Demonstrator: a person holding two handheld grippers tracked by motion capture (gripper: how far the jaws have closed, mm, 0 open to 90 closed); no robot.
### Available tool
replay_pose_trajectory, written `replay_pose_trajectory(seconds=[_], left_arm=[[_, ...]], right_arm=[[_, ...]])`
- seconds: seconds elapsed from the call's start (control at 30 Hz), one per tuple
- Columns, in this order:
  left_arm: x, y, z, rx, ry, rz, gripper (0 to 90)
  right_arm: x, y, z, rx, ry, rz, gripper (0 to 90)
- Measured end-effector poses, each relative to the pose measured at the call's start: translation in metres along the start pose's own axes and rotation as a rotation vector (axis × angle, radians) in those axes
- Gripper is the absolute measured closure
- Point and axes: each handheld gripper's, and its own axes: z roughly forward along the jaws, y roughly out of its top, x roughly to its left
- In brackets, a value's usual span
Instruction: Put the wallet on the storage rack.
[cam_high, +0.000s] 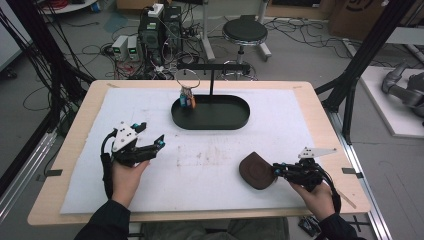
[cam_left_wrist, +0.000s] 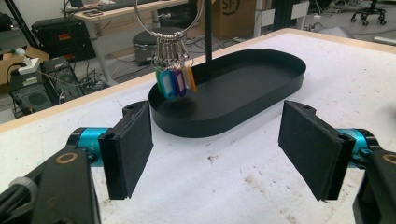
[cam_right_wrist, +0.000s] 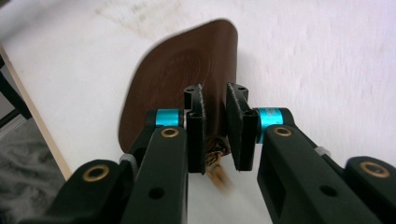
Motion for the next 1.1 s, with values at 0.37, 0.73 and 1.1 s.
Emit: replay_pose_trajectory(seconds=[0.37,0.73,1.1], left_arm=[[-0.002,0.001,-0.001,-0.021,-0.034,-0.033,26.3],[-0.020,0.012,0.034,0.005,-0.278,-0.079,27.4],[-0.056,0.020,0.076,0.077,-0.492,-0.066,32.7]], right_arm=[[0.010,0.029,0.006,-0.061,-0.011,-0.112,83.0],[0.023,0.055,0.020,-0.095,-0.023,-0.221,83.6],[0.029,0.057,0.026,-0.082,-0.013,-0.271,83.6]])
